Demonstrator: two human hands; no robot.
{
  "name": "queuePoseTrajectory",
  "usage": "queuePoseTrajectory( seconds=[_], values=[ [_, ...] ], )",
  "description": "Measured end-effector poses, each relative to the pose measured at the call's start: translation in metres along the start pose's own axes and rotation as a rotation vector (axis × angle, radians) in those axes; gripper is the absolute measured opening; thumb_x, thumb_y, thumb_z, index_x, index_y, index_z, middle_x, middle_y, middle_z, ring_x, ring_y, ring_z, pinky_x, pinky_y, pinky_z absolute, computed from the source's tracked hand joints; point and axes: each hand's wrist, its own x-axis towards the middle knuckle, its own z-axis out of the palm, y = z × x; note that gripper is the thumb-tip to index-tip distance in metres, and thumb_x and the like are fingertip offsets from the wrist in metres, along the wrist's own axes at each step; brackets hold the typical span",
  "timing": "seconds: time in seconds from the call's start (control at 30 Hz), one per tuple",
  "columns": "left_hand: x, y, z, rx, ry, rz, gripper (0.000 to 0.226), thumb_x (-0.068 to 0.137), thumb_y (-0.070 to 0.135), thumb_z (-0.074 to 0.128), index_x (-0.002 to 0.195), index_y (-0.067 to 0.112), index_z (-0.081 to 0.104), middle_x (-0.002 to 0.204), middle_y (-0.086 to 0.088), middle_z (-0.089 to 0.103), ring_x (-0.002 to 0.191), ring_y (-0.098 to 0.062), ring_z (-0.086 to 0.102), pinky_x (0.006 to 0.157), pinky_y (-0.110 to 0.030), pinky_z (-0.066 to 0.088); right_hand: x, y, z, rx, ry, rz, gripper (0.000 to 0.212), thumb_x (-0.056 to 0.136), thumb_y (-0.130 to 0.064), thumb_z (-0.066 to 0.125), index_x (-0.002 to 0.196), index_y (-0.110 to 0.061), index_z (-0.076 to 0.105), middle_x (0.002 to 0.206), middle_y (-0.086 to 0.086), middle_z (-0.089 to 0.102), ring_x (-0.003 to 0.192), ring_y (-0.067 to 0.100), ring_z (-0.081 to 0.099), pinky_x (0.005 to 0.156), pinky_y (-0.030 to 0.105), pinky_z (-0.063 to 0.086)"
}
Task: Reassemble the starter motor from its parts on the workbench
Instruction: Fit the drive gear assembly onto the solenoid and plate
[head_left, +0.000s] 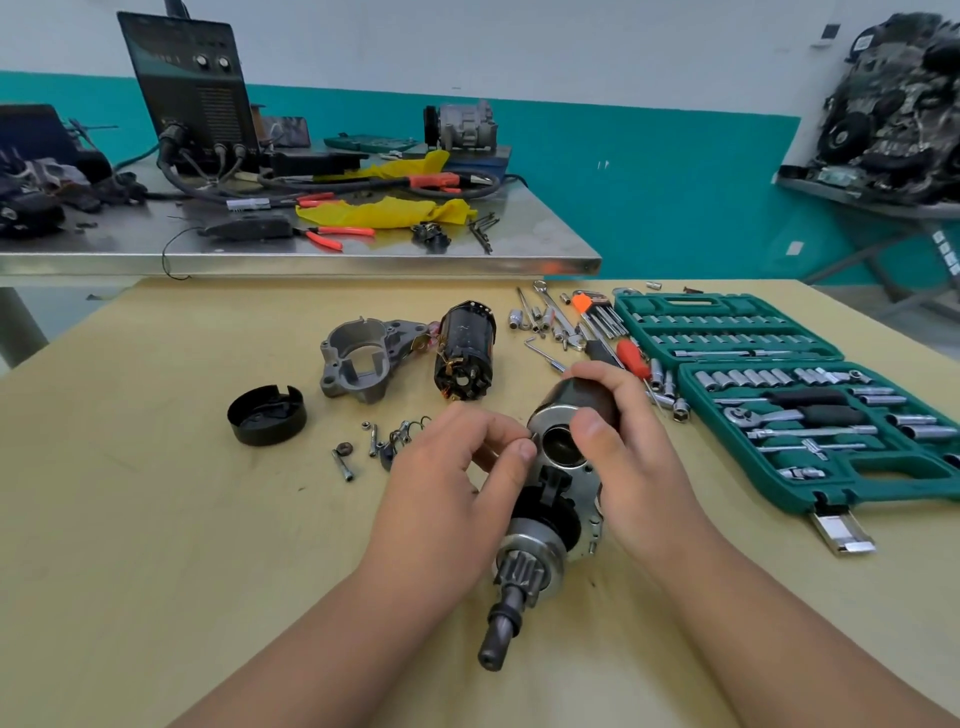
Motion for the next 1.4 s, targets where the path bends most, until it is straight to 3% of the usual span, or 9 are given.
queuePoseTrajectory(
  seconds=[0.17, 0.27, 0.53, 0.77, 0.93, 1.07, 1.2, 1.27, 1.4],
  values=[
    [-0.011, 0.001, -0.008, 0.031, -0.015, 0.021, 0.018, 0.091, 0.019, 0.066, 0.081, 0.032, 0.060, 0.080, 0.016, 0.058, 0.084, 0.000, 0.056, 0.072, -0.006, 0.040, -0.010, -0.006, 0.004, -0.030, -0.023, -0.111, 0.051, 0.074, -0.055, 0.056, 0.122, -0.040, 0.046, 0.096, -0.028, 0.058, 0.091, 0.000, 0.061, 0.073, 0.013, 0.048],
    [-0.014, 0.002, -0.011, 0.016, -0.025, -0.009, 0.016, 0.091, 0.023, 0.064, 0.080, 0.033, 0.058, 0.079, 0.015, 0.058, 0.084, -0.002, 0.057, 0.071, -0.007, 0.040, -0.014, -0.010, 0.007, -0.033, -0.034, -0.154, 0.053, 0.073, -0.054, 0.058, 0.122, -0.040, 0.044, 0.107, -0.014, 0.056, 0.091, -0.003, 0.060, 0.070, 0.010, 0.048],
    [-0.021, 0.003, -0.016, -0.161, 0.016, -0.196, 0.013, 0.089, 0.030, 0.057, 0.078, 0.031, 0.064, 0.080, 0.016, 0.064, 0.075, 0.000, 0.057, 0.067, -0.009, 0.042, -0.023, -0.013, 0.014, -0.244, -0.011, -0.373, 0.050, 0.076, -0.045, 0.061, 0.121, -0.036, 0.040, 0.136, -0.003, 0.035, 0.124, -0.003, 0.040, 0.092, 0.008, 0.041],
    [-0.025, 0.008, 0.006, -0.336, 0.175, -0.445, 0.026, 0.098, 0.020, 0.050, 0.080, 0.033, 0.063, 0.073, 0.009, 0.067, 0.066, -0.007, 0.061, 0.059, -0.021, 0.050, -0.023, -0.009, 0.032, -0.298, 0.127, -0.451, 0.056, 0.077, -0.040, 0.065, 0.126, -0.026, 0.040, 0.136, 0.009, 0.033, 0.124, -0.017, 0.029, 0.092, -0.003, 0.030],
    [-0.004, 0.002, 0.018, -0.279, 0.199, -0.591, 0.025, 0.098, 0.020, 0.047, 0.081, 0.024, 0.066, 0.076, 0.007, 0.069, 0.073, -0.009, 0.064, 0.060, -0.021, 0.050, -0.005, -0.007, 0.042, -0.326, 0.187, -0.359, 0.061, 0.077, -0.032, 0.072, 0.128, -0.013, 0.045, 0.132, 0.001, 0.030, 0.114, -0.030, 0.025, 0.081, -0.010, 0.027],
    [0.006, -0.008, 0.024, -0.420, 0.085, -0.721, 0.028, 0.093, 0.025, 0.048, 0.078, 0.022, 0.071, 0.077, 0.001, 0.072, 0.079, -0.022, 0.069, 0.078, -0.043, 0.058, 0.007, -0.003, 0.035, -0.330, 0.176, -0.306, 0.059, 0.077, -0.034, 0.073, 0.128, -0.020, 0.045, 0.132, 0.000, 0.032, 0.109, -0.026, 0.031, 0.080, -0.008, 0.029],
    [0.013, -0.021, 0.017, -0.566, 0.103, -0.799, 0.029, 0.099, 0.018, 0.046, 0.082, 0.019, 0.070, 0.064, 0.002, 0.061, 0.052, -0.011, 0.059, 0.047, -0.025, 0.050, 0.011, -0.002, 0.013, -0.195, 0.209, -0.151, 0.048, 0.071, -0.048, 0.065, 0.113, -0.050, 0.042, 0.116, -0.010, 0.047, 0.096, -0.009, 0.054, 0.070, 0.006, 0.048],
    [0.013, -0.032, 0.008, -0.382, 0.135, -0.743, 0.029, 0.099, 0.020, 0.045, 0.083, 0.023, 0.069, 0.059, 0.008, 0.061, 0.047, -0.006, 0.055, 0.046, -0.022, 0.045, 0.015, 0.002, -0.006, -0.094, 0.325, -0.084, 0.039, 0.072, -0.047, 0.061, 0.108, -0.048, 0.049, 0.103, -0.017, 0.053, 0.083, -0.020, 0.055, 0.060, 0.003, 0.045],
    [0.010, -0.042, -0.015, -0.208, 0.117, -0.622, 0.026, 0.098, 0.024, 0.049, 0.081, 0.030, 0.068, 0.055, 0.016, 0.059, 0.049, -0.003, 0.051, 0.051, -0.023, 0.043, 0.027, 0.015, -0.041, 0.000, 0.491, 0.054, 0.022, 0.079, -0.053, 0.057, 0.101, -0.049, 0.056, 0.099, -0.021, 0.058, 0.075, -0.021, 0.055, 0.068, 0.019, 0.041]
  ],
)
